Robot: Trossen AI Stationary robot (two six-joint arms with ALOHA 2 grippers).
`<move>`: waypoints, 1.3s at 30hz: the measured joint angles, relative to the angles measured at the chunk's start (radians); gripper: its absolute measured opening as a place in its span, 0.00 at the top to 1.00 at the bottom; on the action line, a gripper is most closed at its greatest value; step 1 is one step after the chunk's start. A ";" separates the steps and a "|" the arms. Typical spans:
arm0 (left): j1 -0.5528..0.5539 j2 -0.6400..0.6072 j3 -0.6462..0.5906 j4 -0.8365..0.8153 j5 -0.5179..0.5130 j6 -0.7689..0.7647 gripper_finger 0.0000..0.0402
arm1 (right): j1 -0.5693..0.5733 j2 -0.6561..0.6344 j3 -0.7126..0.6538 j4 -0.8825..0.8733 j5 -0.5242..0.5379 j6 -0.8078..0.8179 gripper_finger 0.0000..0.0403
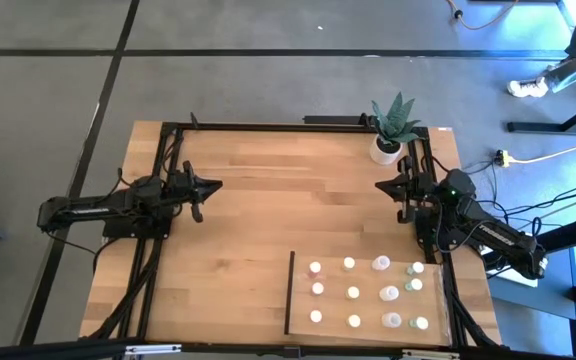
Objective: Pick and place medicine bottles onto shelf by color
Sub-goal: Return to Home Position
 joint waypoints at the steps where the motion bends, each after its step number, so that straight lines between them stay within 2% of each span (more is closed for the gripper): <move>1: 0.000 0.000 0.000 0.000 0.000 0.000 0.92 | 0.000 0.000 0.000 0.000 0.000 0.001 0.98; 23: 0.000 0.000 0.000 0.000 0.000 0.000 0.99 | 0.000 0.000 0.000 0.000 0.000 0.001 0.96; 39: 0.000 0.000 0.000 0.000 0.000 0.000 0.92 | 0.000 0.000 0.000 0.000 0.000 0.000 0.96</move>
